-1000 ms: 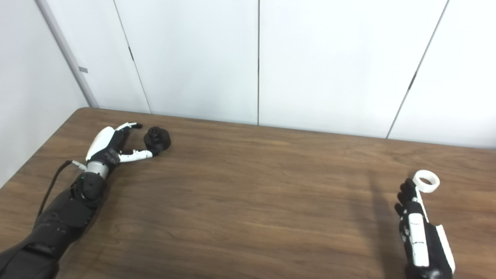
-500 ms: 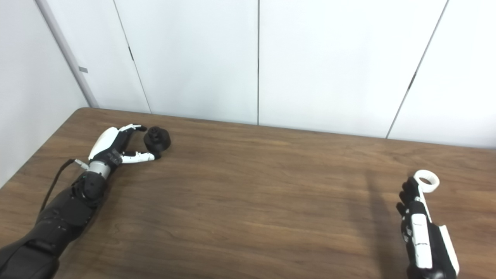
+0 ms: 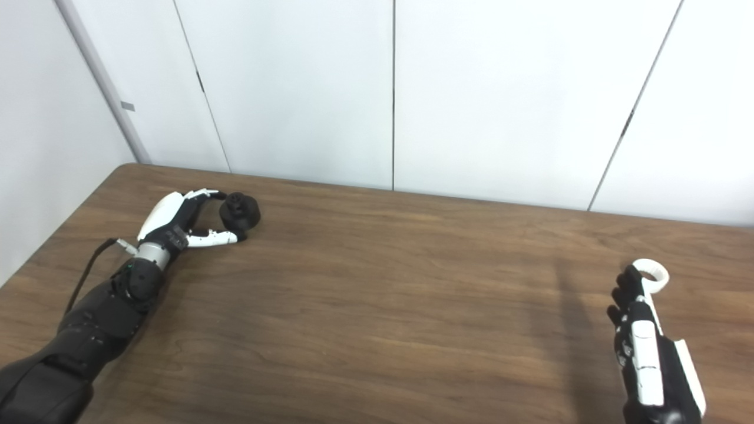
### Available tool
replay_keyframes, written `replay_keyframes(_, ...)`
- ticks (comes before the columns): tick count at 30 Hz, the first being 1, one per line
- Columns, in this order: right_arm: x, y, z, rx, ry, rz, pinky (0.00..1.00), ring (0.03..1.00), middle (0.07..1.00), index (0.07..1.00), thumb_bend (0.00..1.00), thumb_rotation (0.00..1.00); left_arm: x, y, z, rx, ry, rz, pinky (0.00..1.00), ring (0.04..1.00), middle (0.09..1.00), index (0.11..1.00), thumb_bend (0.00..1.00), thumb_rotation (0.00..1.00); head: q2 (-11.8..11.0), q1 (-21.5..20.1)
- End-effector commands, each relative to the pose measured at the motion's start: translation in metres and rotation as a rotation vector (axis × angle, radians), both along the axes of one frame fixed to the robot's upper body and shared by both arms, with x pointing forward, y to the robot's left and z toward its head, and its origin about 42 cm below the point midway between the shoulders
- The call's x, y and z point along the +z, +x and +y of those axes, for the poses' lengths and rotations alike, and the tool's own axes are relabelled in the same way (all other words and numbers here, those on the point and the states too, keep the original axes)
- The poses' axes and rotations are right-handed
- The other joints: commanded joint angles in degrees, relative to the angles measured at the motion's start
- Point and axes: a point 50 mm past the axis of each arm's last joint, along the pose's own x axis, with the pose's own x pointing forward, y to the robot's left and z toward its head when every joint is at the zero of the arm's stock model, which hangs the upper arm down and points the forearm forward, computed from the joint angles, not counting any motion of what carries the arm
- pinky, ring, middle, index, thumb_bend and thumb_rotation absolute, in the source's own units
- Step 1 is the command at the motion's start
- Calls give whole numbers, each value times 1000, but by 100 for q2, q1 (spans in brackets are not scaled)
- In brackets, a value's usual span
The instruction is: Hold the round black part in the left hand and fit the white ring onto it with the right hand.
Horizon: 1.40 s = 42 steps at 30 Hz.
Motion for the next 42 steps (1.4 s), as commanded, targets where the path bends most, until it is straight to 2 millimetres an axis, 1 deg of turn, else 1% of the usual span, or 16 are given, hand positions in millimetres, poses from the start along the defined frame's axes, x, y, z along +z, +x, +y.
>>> replay_keyframes(1,17,-1,0,-3,-10,-71,1000,1000,1000,1000,334,1000,-18,-5,-4,-19,0,109,1000,968,930,834,971,424,24,-9)
replay_keyframes(6,17,1,1,-7,-6,-73,1000,1000,1000,1000,319,1000,-19,-5,-6,-21,-10,107,1000,972,922,826,974,404,41,-34)
replay_keyframes(10,17,2,2,-1,-5,-75,1000,1000,1000,1000,316,1000,-22,-5,-8,-22,-17,106,1000,970,919,815,959,377,42,-62)
replay_keyframes(14,16,3,3,2,-16,-84,1000,1000,1000,1000,289,1000,-22,-6,-10,-31,-20,102,1000,964,915,801,958,362,40,-98)
replay_keyframes(18,15,2,4,2,-25,-84,1000,1000,1000,1000,308,1000,-24,-5,-12,-39,-23,106,1000,969,917,804,960,371,42,-135)
replay_keyframes(22,16,2,5,4,-28,-83,1000,1000,1000,1000,284,1000,-23,-4,-15,-47,-33,103,1000,967,915,803,969,366,43,-150)
replay_keyframes(27,12,3,4,6,-15,-80,1000,1000,1000,1000,296,1000,-22,-2,-19,-62,-32,100,1000,972,921,810,988,383,44,-173)
replay_keyframes(30,12,3,6,7,-12,-79,1000,1000,1000,1000,290,1000,-21,-1,-21,-71,-31,97,1000,974,919,809,972,369,48,-195)
replay_keyframes(33,10,4,6,11,-4,-81,1000,1000,1000,1000,282,1000,-19,1,-22,-80,-23,106,1000,978,922,811,968,374,47,-206)
replay_keyframes(42,8,3,7,7,3,-79,1000,1000,1000,1000,311,1000,-15,6,-27,-101,-5,101,1000,971,914,814,972,394,37,-241)
